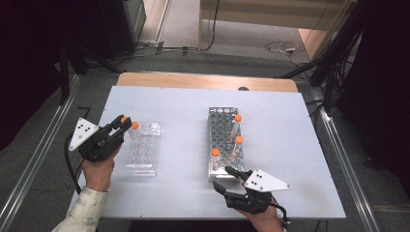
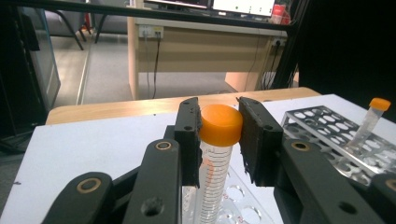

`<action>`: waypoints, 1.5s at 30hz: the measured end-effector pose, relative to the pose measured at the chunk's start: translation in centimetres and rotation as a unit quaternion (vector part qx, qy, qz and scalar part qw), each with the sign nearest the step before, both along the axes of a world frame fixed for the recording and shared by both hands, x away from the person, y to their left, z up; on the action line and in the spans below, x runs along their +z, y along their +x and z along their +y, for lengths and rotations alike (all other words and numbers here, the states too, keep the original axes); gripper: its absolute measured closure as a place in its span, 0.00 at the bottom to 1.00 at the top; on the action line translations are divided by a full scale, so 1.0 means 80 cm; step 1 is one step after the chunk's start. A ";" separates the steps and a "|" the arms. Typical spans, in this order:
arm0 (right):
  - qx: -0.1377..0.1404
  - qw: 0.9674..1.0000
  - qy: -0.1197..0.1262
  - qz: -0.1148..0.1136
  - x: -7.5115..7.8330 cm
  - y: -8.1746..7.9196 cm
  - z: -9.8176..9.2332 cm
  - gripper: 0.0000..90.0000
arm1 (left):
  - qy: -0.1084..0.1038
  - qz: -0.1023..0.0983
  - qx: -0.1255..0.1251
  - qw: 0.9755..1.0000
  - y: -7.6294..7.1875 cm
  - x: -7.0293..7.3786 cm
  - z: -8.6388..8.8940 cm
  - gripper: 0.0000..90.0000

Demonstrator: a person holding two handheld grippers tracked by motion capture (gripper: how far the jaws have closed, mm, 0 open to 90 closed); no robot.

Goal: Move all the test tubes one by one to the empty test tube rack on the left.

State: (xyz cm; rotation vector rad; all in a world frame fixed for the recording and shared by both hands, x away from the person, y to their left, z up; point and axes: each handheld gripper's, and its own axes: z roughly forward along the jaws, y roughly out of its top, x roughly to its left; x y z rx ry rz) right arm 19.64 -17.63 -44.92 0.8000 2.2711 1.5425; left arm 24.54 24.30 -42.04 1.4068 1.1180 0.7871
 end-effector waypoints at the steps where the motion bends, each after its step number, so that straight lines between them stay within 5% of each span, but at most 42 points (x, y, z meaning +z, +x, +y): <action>1: 0.000 1.000 0.000 0.000 0.000 0.000 0.000 0.41 | 0.003 0.001 0.000 1.000 0.000 -0.001 -0.001 0.77; 25: 0.003 1.000 -0.001 0.000 -0.001 0.000 0.001 0.41 | 0.042 0.023 0.005 0.999 0.001 -0.023 -0.015 0.76; 38: 0.003 1.000 -0.001 0.000 -0.001 0.000 0.001 0.41 | 0.034 0.022 0.009 0.999 -0.001 -0.024 -0.013 0.70; 45: 0.001 1.000 0.000 0.001 -0.001 0.000 -0.001 0.41 | 0.007 0.022 0.004 1.000 -0.004 -0.022 -0.011 0.61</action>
